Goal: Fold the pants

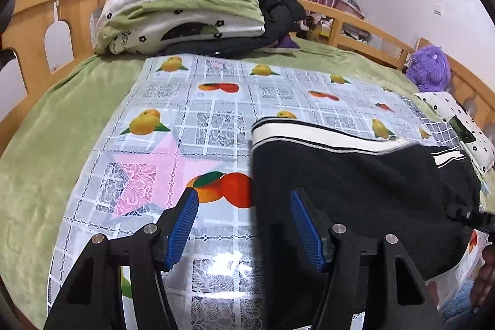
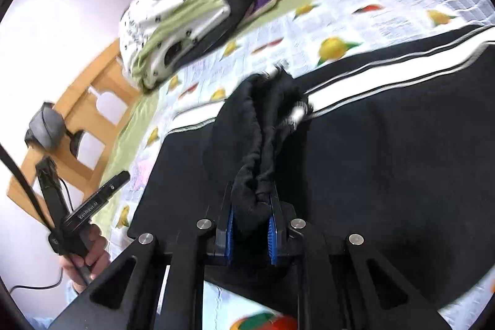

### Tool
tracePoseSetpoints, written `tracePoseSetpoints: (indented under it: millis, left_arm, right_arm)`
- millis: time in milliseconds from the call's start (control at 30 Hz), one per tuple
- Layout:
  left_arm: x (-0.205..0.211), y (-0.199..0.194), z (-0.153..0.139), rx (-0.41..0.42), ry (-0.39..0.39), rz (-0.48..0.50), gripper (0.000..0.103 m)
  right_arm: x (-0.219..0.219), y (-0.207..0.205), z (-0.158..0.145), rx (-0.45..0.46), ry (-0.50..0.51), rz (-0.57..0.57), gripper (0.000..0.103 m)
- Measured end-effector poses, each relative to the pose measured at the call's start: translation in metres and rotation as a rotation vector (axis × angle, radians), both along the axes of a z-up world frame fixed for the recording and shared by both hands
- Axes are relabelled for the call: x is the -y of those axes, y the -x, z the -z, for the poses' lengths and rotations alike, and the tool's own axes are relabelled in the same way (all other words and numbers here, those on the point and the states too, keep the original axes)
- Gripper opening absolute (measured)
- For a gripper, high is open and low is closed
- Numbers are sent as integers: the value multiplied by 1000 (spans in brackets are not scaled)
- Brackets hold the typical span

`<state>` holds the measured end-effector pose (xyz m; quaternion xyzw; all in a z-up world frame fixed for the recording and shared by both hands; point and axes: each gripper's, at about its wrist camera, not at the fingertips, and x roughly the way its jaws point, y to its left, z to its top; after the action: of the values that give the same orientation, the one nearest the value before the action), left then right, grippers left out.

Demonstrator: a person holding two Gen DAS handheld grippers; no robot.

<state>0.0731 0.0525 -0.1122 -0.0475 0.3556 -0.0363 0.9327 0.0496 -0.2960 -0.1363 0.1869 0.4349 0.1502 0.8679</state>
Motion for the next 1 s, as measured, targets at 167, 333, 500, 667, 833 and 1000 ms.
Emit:
tracePoseSetpoints:
  millis: [167,333,500,667,833,1000]
  left_arm:
    - [1,-3,5,-21,-11,2,60]
    - [4,0,4,-9,-16,11,60]
    - [4,-1,8,-33,8,13,60]
    - [-4,1,0,-8,62,3,60]
    - [-9,2,-1,-15,102,28,60]
    - [10,4,8,-57,42,77,60]
  right_arm:
    - [-18,6,42,-127,81,-65,25]
    - [-13,9,28,-91,24,-77,52]
    - [-18,-14,51,-137,-94,14,54]
    - [-25,-15,30,-26,-75,-32,18]
    - [21,10,-18,99,-32,47,17]
    - [29,-6,41,-155,-67,69,31]
